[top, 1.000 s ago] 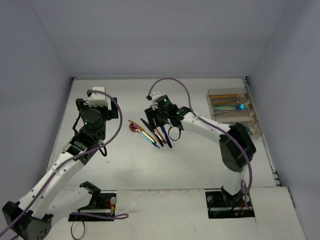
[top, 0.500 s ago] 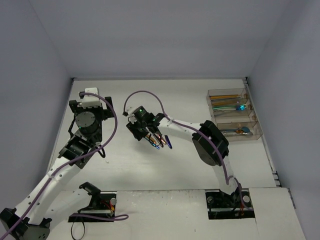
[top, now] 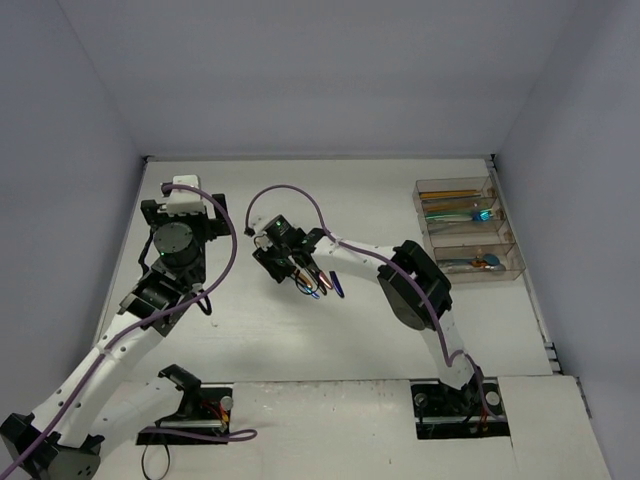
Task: Sort the eating utensils into containers
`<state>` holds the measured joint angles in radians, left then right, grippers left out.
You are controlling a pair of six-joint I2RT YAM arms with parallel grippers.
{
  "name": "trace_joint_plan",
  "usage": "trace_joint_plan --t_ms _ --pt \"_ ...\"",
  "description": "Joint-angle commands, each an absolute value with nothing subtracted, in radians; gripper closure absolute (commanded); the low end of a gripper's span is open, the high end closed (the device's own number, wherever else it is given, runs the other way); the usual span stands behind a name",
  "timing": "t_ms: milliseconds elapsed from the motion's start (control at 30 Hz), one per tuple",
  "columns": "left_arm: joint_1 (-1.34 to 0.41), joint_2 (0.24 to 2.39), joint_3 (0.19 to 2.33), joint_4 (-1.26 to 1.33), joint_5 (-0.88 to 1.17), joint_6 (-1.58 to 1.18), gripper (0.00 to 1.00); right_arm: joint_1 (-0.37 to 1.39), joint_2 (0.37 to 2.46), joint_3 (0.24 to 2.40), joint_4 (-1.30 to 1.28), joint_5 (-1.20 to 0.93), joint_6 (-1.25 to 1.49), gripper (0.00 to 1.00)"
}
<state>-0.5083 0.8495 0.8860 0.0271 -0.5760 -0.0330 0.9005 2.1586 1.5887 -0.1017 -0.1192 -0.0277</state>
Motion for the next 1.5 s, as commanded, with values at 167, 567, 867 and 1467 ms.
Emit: trace_joint_plan --t_ms 167,567,867,1467 --pt "-0.502 0.853 0.904 0.081 -0.571 -0.025 0.1 0.907 2.199 1.62 -0.095 -0.093 -0.038 0.62" --pt "-0.502 0.853 0.904 0.08 -0.563 -0.028 0.1 0.912 2.194 1.567 -0.1 -0.085 -0.029 0.83" --pt "-0.502 0.847 0.907 0.078 -0.567 -0.025 0.1 0.92 2.147 1.521 -0.198 -0.066 -0.02 1.0" --pt "-0.502 0.848 0.907 0.078 -0.565 -0.027 0.1 0.825 1.678 1.416 -0.204 0.24 0.217 1.0"
